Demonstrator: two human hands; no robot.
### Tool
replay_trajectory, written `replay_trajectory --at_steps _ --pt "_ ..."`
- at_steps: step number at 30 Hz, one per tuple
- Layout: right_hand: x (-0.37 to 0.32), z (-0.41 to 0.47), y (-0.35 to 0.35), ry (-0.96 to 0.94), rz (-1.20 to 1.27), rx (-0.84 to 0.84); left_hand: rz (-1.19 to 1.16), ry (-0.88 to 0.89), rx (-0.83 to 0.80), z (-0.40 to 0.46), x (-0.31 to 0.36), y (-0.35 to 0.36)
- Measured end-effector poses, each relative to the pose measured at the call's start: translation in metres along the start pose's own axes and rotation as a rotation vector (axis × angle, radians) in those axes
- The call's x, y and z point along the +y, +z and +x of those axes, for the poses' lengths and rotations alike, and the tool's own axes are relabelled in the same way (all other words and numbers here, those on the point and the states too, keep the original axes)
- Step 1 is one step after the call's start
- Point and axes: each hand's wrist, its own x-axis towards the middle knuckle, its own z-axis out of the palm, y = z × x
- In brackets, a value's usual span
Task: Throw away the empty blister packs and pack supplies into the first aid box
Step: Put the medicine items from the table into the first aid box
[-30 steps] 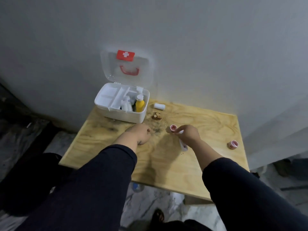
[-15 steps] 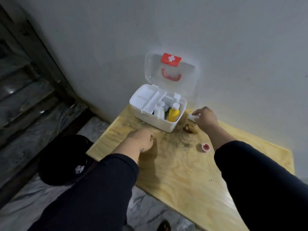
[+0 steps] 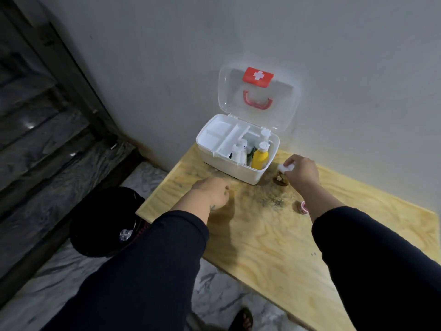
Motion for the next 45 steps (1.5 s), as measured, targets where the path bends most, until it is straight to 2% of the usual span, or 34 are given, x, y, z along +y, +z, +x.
replay_trajectory --at_steps 6,14,24,30,35,40,45 --pt "-0.021 -0.030 -0.045 -0.033 0.118 0.084 0.004 0.040 0.036 -0.018 0.002 -0.025" --pt "-0.072 -0.056 -0.084 -0.054 0.234 0.052 0.004 0.103 0.149 -0.014 -0.010 -0.081" --pt "-0.170 -0.046 -0.023 -0.056 0.245 -0.022 0.000 0.159 0.189 0.035 -0.069 -0.116" --pt "-0.208 -0.031 0.026 -0.085 0.153 -0.089 -0.108 0.235 0.128 0.067 -0.093 -0.111" --pt "-0.219 -0.021 0.045 0.011 0.093 -0.096 -0.136 0.316 0.083 0.082 -0.097 -0.112" --pt "-0.217 -0.008 0.032 0.146 0.052 -0.049 0.023 0.356 0.075 0.093 -0.094 -0.118" --pt "-0.212 0.003 0.031 0.218 0.041 0.040 0.050 0.358 0.106 0.098 -0.094 -0.120"
